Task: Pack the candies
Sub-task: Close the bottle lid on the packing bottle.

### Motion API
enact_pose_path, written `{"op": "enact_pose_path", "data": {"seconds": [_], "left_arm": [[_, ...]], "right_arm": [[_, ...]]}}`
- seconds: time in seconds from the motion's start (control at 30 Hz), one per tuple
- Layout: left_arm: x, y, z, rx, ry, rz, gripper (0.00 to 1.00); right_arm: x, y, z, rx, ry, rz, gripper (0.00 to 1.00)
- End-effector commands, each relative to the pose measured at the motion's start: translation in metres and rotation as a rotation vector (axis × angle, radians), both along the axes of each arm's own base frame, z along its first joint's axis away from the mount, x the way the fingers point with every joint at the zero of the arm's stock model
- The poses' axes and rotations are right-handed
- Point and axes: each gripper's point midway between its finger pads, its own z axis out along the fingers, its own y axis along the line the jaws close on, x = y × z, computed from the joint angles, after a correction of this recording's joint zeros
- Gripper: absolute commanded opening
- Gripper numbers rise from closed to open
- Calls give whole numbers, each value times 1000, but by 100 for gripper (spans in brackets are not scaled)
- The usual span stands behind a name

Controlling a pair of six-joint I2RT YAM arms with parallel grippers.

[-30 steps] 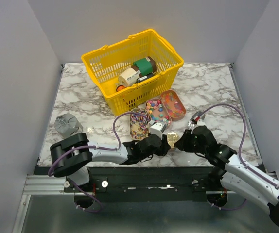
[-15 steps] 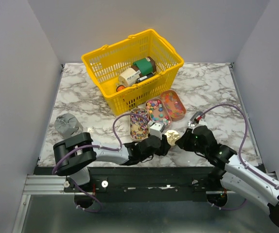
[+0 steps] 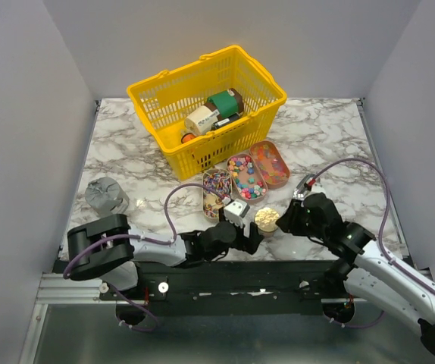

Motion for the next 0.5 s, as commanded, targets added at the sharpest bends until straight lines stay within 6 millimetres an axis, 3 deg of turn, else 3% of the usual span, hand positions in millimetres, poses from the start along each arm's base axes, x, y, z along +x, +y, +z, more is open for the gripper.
{"op": "enact_pose_path", "data": {"seconds": [0.0,0.17,0.2,0.47], "left_arm": [[0,-13,9,15,-178,-24,96],[-2,-18,-5,71,-308,-49,99],[1,-20,1,45,-332,-33,99],[11,-22,-13,98,-480,-43,99]], "right_arm": [[9,-8,22,-69,-47,-5,47],[12,-4,30,-74,-54,11,49],[12,-3,31,-73,-53,14,49],[12,2,20,-91,-3,29,49]]}}
